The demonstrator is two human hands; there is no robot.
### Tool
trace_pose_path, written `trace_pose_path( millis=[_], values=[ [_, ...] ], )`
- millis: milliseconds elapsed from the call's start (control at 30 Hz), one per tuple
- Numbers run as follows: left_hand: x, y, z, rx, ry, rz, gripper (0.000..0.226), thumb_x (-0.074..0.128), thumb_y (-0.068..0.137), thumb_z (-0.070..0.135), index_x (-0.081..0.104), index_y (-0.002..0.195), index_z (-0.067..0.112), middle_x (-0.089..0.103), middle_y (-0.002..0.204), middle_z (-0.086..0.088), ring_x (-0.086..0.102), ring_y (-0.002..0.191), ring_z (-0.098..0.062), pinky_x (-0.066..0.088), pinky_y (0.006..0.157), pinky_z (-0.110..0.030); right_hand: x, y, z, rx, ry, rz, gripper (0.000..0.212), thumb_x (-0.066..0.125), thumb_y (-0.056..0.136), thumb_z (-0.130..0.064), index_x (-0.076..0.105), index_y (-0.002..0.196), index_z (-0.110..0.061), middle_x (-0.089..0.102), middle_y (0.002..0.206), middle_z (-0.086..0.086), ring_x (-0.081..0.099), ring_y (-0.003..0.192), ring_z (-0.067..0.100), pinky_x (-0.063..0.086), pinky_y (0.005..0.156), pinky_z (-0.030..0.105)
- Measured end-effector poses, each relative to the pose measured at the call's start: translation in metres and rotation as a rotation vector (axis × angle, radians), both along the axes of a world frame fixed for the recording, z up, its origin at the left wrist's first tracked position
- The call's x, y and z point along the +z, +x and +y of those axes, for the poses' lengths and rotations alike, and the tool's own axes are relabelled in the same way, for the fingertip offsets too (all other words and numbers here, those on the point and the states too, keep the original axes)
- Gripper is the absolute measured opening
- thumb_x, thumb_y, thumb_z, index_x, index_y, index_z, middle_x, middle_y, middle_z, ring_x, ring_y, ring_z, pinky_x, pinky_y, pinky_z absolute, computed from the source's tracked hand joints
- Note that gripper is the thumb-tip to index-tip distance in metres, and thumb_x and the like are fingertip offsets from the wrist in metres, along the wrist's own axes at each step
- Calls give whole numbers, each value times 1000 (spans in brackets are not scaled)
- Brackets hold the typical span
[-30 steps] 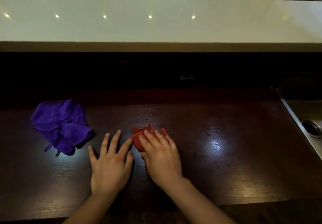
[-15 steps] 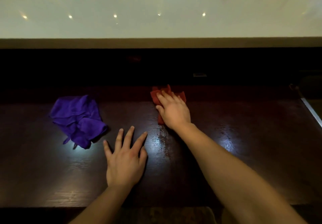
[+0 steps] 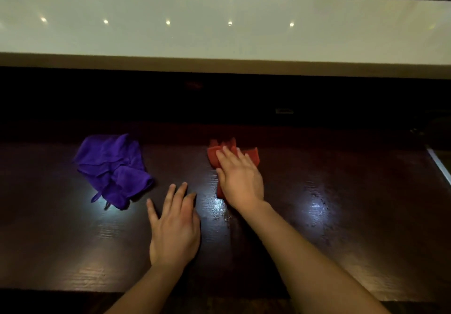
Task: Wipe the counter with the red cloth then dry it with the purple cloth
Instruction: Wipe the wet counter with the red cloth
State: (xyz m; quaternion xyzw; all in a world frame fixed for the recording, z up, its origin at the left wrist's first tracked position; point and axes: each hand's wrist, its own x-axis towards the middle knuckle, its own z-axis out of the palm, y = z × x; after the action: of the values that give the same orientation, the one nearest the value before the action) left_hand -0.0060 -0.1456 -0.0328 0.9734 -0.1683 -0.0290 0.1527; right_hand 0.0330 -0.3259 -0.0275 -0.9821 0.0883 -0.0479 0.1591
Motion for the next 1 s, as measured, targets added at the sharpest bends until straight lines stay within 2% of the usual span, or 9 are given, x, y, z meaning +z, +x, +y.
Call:
trace_pose_path(
  millis=[200,300,367,467,667,767,867,933,1000],
  values=[
    [-4,2,1,-9,-21,-39,47,32,90,29,58,128,16,47,149,-4,30,145,-22,15,112,-69,-20,-120,-5,335,-24,-66,49,48,94,-41,43,141,-29,48,148,-6,42,138,17,33,115,37],
    [-4,3,1,-13,-15,-52,49,28,90,33,58,127,18,48,148,-3,31,145,-22,16,112,-69,-19,-94,-66,100,-53,-142,46,60,91,-29,55,136,-18,55,141,3,50,132,26,40,111,44],
    [-4,3,0,-13,3,-49,49,29,91,37,57,127,19,47,149,-3,31,145,-22,17,112,-69,-6,-53,-96,-139,-34,-85,48,57,95,-28,49,141,-17,48,147,4,42,138,28,30,117,41],
    [-4,3,1,-51,85,-22,54,31,91,51,51,136,29,41,153,-4,24,147,-24,13,112,-69,-2,-42,-89,-214,-30,-30,49,50,98,-32,43,145,-21,41,152,2,36,142,28,23,119,40],
    [-6,4,2,-113,178,9,61,30,88,61,34,146,42,30,159,-6,14,150,-28,6,113,-70,-18,-171,-53,179,-83,-35,50,45,96,-44,42,143,-29,44,150,-8,38,140,17,32,115,39],
    [-6,5,3,-86,162,3,61,27,88,61,35,146,43,30,159,-4,13,150,-26,4,114,-68,-14,-174,-130,-200,-114,-58,49,60,92,-33,51,139,-20,51,144,0,48,133,25,32,112,41],
    [-6,4,1,-75,170,-2,62,23,88,59,35,146,43,29,160,-4,13,150,-25,5,114,-68,2,-157,-196,-522,-86,28,52,52,96,-33,42,145,-19,43,151,5,38,140,29,29,116,42],
    [-5,3,0,-77,176,-8,63,21,88,58,36,147,41,30,159,-6,14,150,-27,6,113,-69,7,-147,-188,-577,-76,35,52,49,98,-33,39,147,-19,40,153,5,36,141,31,30,115,42],
    [-2,1,-1,-87,195,-6,65,18,88,58,34,148,39,28,160,-7,13,150,-28,6,112,-70,1,-161,-154,-457,-121,-1,50,54,96,-31,46,143,-18,45,150,5,43,137,31,36,112,42]
  ],
)
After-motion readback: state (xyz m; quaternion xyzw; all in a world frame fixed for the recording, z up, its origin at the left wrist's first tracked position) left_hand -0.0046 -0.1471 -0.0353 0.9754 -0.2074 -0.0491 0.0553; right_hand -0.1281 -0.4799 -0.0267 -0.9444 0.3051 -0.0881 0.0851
